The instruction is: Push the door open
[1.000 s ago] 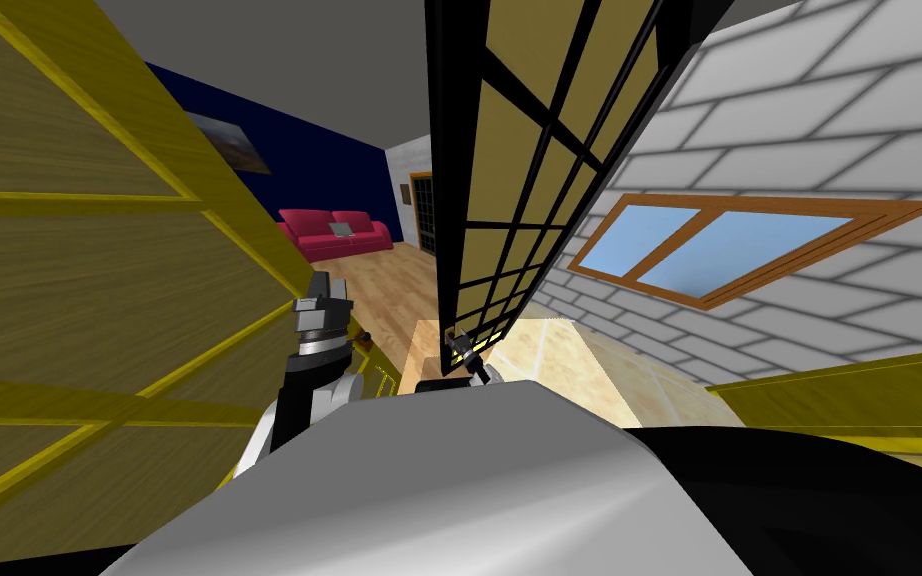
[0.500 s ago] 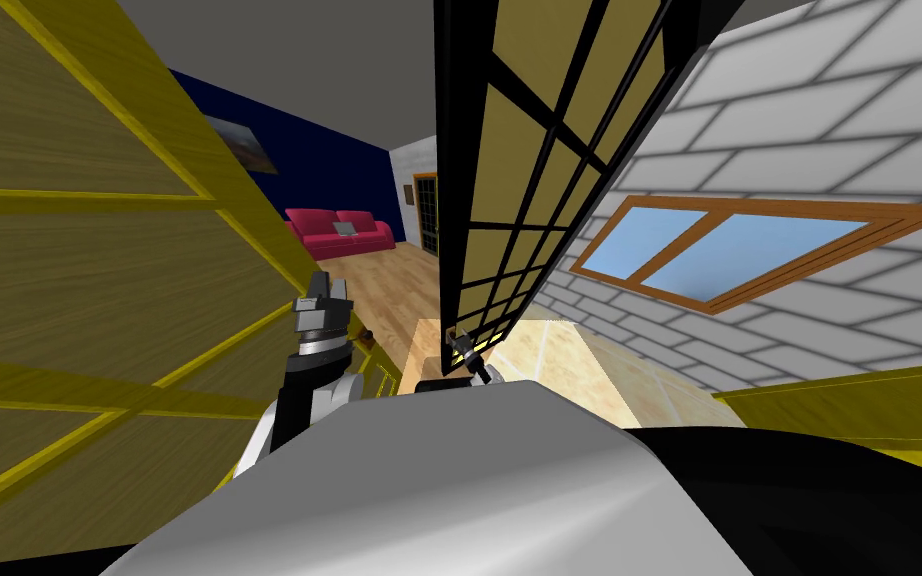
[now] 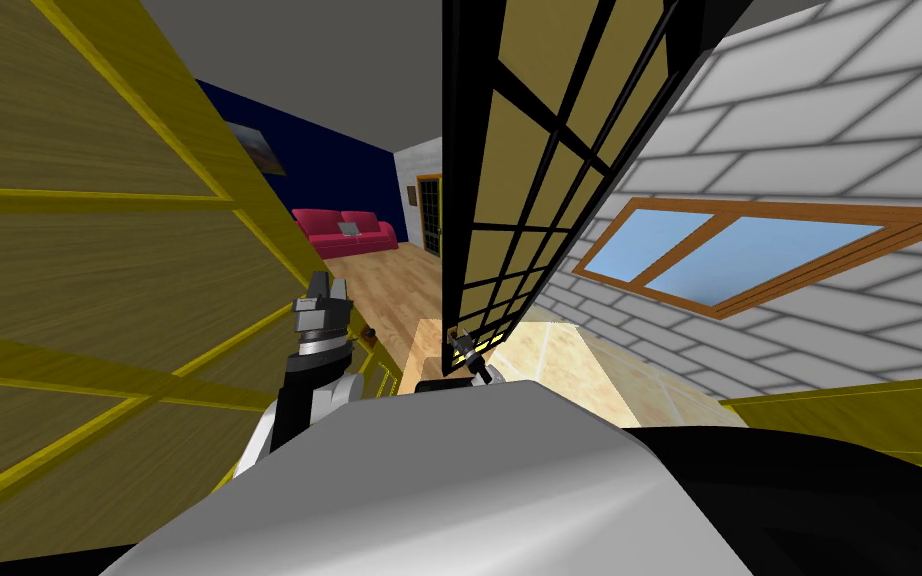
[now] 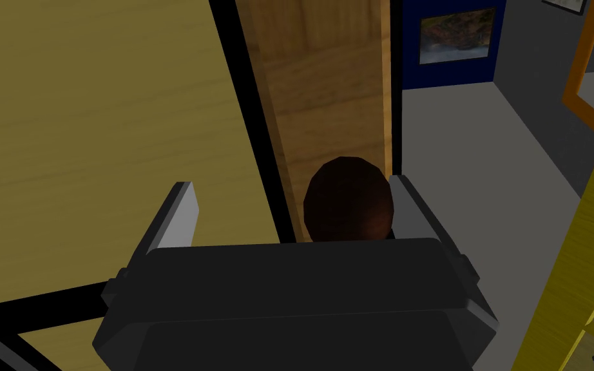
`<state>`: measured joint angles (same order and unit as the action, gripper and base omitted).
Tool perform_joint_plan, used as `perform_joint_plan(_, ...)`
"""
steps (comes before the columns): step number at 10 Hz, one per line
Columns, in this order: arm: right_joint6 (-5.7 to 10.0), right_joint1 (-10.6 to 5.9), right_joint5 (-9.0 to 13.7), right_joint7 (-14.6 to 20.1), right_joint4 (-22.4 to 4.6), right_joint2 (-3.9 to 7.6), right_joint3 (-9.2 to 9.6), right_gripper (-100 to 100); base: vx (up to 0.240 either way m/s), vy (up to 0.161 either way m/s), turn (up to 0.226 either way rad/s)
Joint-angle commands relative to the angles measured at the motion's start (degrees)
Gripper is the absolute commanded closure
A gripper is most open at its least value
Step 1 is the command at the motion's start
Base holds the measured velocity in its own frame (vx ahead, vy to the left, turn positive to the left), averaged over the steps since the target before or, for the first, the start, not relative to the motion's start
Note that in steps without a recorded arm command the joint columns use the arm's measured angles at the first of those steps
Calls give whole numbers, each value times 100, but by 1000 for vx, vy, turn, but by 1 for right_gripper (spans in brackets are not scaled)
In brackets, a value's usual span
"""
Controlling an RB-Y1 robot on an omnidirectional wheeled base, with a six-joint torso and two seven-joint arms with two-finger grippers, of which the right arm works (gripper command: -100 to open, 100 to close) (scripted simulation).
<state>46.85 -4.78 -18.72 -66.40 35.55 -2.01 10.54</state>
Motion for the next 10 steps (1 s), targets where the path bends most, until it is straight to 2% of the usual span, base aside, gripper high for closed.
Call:
perform_joint_plan(1,-161,91,43,72,210,171,-101,100,1,10,-26)
perform_joint_plan(2,-161,91,43,72,210,171,-101,100,3,-14,-12)
perform_joint_plan(3,-161,91,43,72,2,171,-101,100,3,-5,33)
perform_joint_plan(5,-161,91,43,72,210,171,-101,100,-8,-6,3)
perform_joint_plan(6,-161,91,43,72,210,171,-101,100,2,-10,11)
perform_joint_plan(7,-267,149,-199,31,261,25,66,100,33,17,-15)
perform_joint_plan(9,-445,210,-490,16,303,99,81,100,67,-3,-52)
perform_joint_plan(10,-445,210,-490,16,303,99,81,100,62,-7,-12)
